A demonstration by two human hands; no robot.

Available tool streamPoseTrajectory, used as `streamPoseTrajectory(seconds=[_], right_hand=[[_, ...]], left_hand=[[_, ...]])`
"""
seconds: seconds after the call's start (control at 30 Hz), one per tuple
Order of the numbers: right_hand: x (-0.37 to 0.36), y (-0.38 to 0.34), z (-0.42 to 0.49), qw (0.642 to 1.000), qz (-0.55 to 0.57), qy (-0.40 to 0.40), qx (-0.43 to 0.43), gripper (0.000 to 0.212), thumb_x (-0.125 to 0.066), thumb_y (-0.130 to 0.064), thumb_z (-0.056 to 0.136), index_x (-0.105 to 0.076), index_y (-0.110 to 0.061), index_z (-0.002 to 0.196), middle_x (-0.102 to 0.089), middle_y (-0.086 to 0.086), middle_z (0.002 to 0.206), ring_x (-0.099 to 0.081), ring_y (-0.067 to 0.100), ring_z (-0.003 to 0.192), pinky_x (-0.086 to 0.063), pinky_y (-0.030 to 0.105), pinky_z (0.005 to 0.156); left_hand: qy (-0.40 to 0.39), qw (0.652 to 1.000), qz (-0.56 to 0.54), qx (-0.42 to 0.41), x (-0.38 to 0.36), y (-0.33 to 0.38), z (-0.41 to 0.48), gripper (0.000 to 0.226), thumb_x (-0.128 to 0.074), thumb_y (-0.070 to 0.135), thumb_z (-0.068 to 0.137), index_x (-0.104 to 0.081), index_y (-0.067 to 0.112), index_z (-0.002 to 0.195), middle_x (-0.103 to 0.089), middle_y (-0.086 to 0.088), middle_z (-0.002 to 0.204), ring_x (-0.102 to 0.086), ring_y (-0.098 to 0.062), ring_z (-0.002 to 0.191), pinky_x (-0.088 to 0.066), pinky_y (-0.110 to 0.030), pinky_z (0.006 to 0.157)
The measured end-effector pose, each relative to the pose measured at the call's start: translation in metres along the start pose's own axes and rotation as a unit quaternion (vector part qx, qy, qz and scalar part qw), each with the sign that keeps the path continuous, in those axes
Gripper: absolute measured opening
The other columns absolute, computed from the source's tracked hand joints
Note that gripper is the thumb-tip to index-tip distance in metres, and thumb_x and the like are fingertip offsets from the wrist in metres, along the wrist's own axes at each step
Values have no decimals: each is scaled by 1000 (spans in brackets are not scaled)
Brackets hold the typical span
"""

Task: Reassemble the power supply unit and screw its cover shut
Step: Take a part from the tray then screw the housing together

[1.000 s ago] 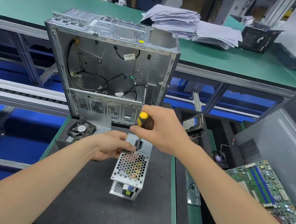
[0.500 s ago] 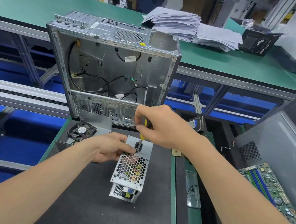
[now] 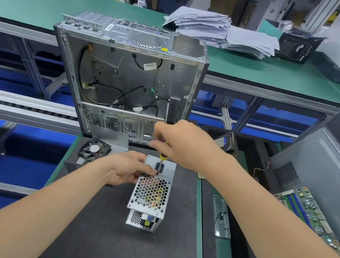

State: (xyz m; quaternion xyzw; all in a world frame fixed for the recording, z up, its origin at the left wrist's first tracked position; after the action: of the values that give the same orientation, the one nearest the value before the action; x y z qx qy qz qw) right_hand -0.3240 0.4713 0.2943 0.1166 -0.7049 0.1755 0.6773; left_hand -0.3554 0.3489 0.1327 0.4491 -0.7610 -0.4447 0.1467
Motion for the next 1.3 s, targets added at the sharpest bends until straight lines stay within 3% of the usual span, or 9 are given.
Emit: streamPoseTrajectory(seconds=[0.13,0.2,0.3,0.37,0.53,0.77,0.97,1.13,1.3], right_hand=[[2,3,-1,1000,-17,5,-2,35,-48,-56,105,-56,-22,101,-55,-4,86,-61,25,82,-43,36,63],[5,0,-5,994,64,-58,62,9,-54,-34,104,-55,-27,110,-50,-6,108,-60,22,92,-48,39,74],[9,-4,-10,985,77,-88,124,20,-55,-11,100,-57,-26,113,-50,-5,110,-56,20,96,-49,40,80],[8,-4,-8,994,30,-50,96,6,-57,-20,103,-59,-22,109,-55,-4,99,-56,19,93,-50,41,79],[1,4,-2,996,-84,-4,-15,42,-44,-62,103,-52,-22,95,-45,-5,72,-59,28,79,-39,35,61],[10,0,-13,986,77,-88,121,18,-61,-16,97,-52,-28,107,-52,-6,104,-56,19,90,-48,38,73],[3,-1,-6,998,-63,23,2,35,-47,-55,105,-57,-22,96,-51,-8,70,-56,23,70,-36,32,55],[6,1,-11,991,75,-69,85,14,-61,-19,97,-58,-25,110,-54,-6,109,-57,17,96,-48,34,76],[0,4,-4,1000,-1,-4,-18,29,-55,-49,104,-58,-20,98,-53,-5,74,-60,23,77,-39,33,59]], left_hand=[[-11,1000,4,0,-1,1,-1,26,-67,-3,94,-67,-1,120,-75,-18,113,-73,-20,88,-59,-31,73],[-10,1000,11,5,-2,1,-1,15,-69,-2,94,-69,4,107,-77,-12,99,-74,-17,81,-59,-29,68],[2,1000,24,6,-3,4,-2,14,-69,-2,93,-68,5,104,-77,-10,92,-74,-16,76,-59,-29,63],[3,1000,22,8,-3,5,-3,19,-69,-3,93,-66,2,111,-77,-11,93,-74,-17,76,-58,-29,63],[6,1000,25,11,-4,6,-6,35,-67,-2,95,-61,-7,128,-73,-22,118,-72,-24,92,-59,-35,75],[-1,1000,25,8,-7,7,-8,32,-65,-2,96,-60,-7,128,-74,-16,105,-72,-18,82,-59,-29,71],[2,999,33,1,-6,6,-8,33,-65,-2,96,-60,-9,128,-73,-19,112,-71,-19,85,-59,-30,71],[4,1000,25,-8,-7,5,-8,9,-65,-2,96,-65,4,102,-75,-10,89,-70,-16,77,-56,-31,73],[14,999,30,-9,-6,5,-10,25,-65,-2,97,-64,-5,121,-73,-22,112,-70,-23,89,-58,-36,81]])
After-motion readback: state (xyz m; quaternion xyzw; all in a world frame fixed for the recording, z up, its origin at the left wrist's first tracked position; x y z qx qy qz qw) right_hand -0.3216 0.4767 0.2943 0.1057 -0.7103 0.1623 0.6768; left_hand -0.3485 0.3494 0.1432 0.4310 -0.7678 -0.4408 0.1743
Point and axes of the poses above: each hand's wrist, its own z-axis towards the middle knuckle, its own x-axis out of the back of the hand, y = z × x, the point moved 5 cm from there along z, towards the middle knuckle
